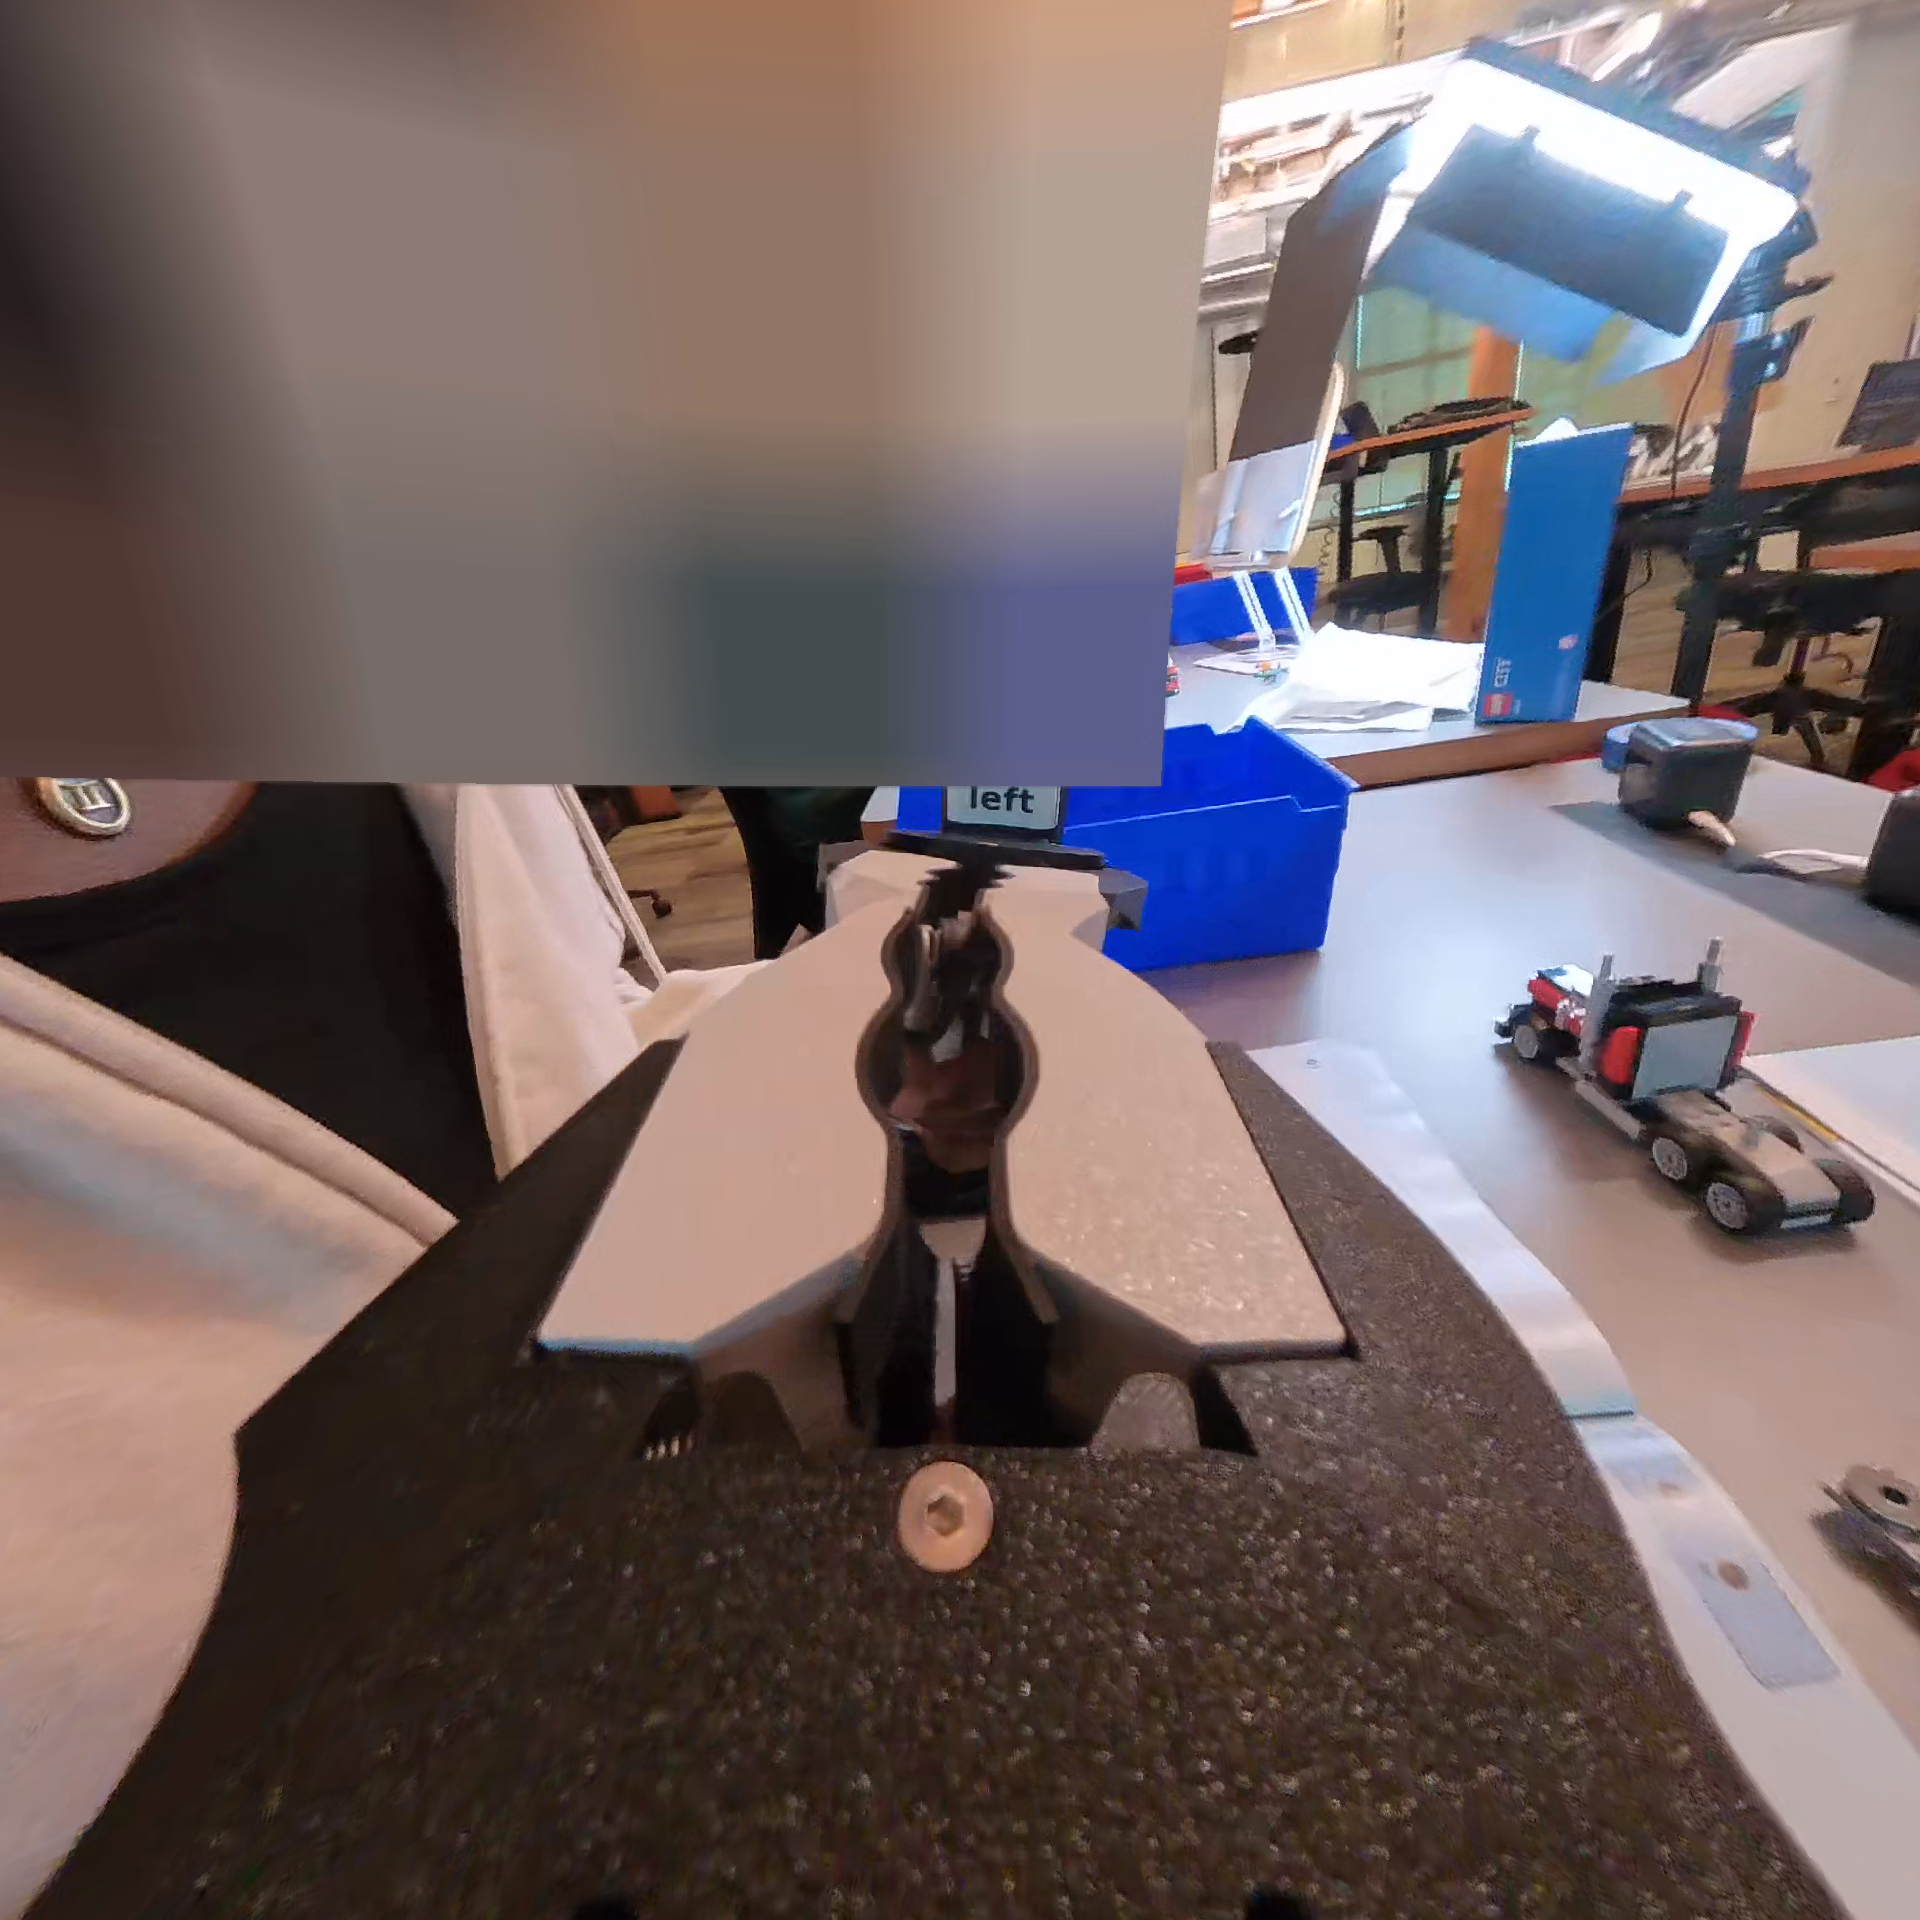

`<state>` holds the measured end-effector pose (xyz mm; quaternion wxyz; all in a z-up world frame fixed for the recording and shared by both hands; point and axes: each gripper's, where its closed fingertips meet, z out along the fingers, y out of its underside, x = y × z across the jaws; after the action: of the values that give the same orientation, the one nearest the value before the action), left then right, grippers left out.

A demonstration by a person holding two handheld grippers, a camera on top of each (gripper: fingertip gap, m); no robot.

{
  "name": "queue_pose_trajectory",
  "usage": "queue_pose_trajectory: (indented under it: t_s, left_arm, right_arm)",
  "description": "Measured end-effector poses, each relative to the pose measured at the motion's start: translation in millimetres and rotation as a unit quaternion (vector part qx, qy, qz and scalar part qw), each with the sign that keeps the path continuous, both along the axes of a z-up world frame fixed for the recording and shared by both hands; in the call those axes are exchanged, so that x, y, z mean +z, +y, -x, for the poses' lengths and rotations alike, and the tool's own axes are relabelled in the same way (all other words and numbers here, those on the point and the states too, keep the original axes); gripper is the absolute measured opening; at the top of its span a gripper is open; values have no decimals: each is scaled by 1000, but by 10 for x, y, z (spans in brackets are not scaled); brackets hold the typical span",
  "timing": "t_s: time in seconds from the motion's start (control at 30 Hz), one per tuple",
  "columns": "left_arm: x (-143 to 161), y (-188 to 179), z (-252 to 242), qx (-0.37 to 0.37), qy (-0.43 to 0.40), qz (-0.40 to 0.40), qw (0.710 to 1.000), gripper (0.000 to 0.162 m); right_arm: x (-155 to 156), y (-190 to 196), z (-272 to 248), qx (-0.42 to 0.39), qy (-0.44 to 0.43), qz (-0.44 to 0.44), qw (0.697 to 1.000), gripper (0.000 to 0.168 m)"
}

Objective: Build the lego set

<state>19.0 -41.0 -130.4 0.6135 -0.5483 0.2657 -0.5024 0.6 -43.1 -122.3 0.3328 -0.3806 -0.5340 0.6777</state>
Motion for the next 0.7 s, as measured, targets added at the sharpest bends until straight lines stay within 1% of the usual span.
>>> queue_pose_trajectory:
  t_s: [0.1,0.17,0.3,0.4,0.53,0.57,0.6,0.67,0.7]
  left_arm:
    - [-5,-23,-16,-4,16,-4,1000,8]
    - [-43,4,-24,12,39,-1,999,8]
    - [-34,57,-34,42,54,-2,998,7]
    - [-59,110,-37,81,86,-9,993,5]
    - [-26,116,-68,83,89,-15,992,5]
    - [-18,109,-80,74,84,-12,994,5]
    - [-2,93,-97,54,69,-2,996,6]
    - [10,53,-100,0,36,18,999,9]
    - [26,30,-92,-17,25,16,999,16]
  right_arm:
    - [-16,-22,-20,11,-2,-7,1000,9]
    - [-52,6,-36,1,-1,-15,1000,8]
    - [-26,59,-67,-69,58,-37,995,7]
    - [-41,104,-88,-126,81,-61,987,6]
    - [1,116,-119,-163,105,-78,978,6]
    - [14,110,-131,-161,109,-79,978,6]
    - [30,100,-138,-147,110,-60,981,6]
    - [32,92,-129,-113,103,11,988,6]
    - [35,109,-123,-105,106,49,988,6]
